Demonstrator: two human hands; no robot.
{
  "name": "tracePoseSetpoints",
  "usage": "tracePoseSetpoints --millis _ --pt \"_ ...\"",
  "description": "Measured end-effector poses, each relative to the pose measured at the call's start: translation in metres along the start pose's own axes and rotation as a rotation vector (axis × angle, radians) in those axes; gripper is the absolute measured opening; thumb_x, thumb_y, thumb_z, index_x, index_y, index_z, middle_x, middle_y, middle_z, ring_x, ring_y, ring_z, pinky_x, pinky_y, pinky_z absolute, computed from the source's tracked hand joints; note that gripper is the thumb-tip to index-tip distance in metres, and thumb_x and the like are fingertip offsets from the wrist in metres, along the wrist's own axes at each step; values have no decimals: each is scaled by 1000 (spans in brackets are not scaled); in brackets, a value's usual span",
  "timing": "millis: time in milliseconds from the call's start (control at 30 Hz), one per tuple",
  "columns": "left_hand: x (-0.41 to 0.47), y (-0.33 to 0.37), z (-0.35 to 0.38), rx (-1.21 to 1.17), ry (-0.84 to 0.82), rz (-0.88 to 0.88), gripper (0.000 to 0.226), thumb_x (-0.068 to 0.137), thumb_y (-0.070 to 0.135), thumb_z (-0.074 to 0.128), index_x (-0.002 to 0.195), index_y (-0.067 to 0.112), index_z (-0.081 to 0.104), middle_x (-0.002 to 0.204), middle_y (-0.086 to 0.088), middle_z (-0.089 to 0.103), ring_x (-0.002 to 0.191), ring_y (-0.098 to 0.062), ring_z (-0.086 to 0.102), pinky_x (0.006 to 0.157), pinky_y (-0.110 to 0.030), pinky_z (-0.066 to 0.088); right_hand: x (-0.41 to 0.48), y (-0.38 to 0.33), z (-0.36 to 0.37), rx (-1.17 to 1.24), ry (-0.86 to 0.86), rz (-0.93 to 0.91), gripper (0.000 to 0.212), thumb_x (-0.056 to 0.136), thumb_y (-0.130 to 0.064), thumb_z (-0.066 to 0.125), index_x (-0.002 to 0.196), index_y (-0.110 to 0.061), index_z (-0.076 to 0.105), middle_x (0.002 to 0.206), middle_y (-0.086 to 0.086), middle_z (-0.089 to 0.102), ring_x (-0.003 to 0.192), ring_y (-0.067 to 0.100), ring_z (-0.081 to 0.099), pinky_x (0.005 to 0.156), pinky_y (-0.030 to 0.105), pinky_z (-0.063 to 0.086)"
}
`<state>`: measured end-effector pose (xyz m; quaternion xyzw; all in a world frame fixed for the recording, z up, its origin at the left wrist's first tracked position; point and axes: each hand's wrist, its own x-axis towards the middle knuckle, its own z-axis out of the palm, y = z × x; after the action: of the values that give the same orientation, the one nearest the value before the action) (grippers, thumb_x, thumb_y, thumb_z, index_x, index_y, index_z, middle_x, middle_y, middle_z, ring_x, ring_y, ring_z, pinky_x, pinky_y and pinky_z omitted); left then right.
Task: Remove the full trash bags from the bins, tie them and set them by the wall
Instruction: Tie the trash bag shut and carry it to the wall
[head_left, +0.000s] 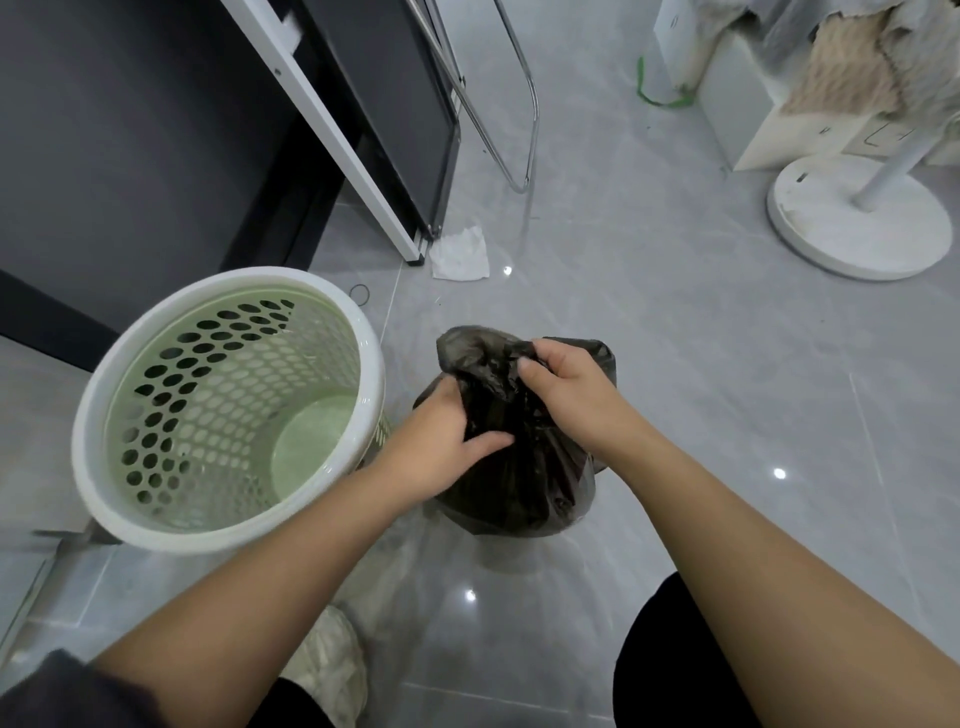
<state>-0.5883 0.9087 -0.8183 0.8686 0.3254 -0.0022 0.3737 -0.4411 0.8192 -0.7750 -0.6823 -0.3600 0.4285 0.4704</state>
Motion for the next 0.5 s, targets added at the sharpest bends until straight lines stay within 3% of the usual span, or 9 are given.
tracePoseSetpoints --millis 67,133,267,333,400,500 --pt "5 8 9 -51 35 16 67 69 65 54 126 31 54 121 8 63 113 -11 57 94 -37 48 0 -1 2 17 20 -12 29 97 -21 48 91 6 57 80 16 57 78 20 55 77 40 46" --pt "8 13 15 -102 52 0 52 72 56 62 117 29 61 109 7 69 104 -12 63 87 -36 52 -1 -3 4 28 28 -12 31 97 -20 48 85 7 54 77 10 52 75 18 51 74 36 44" --pt "14 15 23 -143 239 -30 20 85 25 58 100 14 65 95 -1 70 89 -20 64 79 -37 53 -4 -4 2 29 77 30 28 98 -19 48 77 -4 58 73 4 55 72 14 54 72 32 45" --pt "15 18 22 -199 297 -21 8 88 22 56 95 22 59 97 4 64 91 -16 60 80 -31 49 -4 -4 -3 79 129 61 26 98 -19 48 79 -10 63 77 3 63 76 15 61 77 33 51" --pt "16 20 23 -313 295 0 17 89 20 56 96 35 53 103 5 62 98 -13 58 85 -27 46 -3 -4 -7 140 150 93 28 98 -20 47 80 -15 68 81 1 71 82 17 67 83 34 55" --pt "19 16 33 -416 234 6 17 91 8 51 99 15 64 102 -7 67 98 -19 62 89 -35 52 -3 -3 -11 220 219 138 30 97 -20 48 79 -16 71 84 5 74 86 22 70 84 36 56"
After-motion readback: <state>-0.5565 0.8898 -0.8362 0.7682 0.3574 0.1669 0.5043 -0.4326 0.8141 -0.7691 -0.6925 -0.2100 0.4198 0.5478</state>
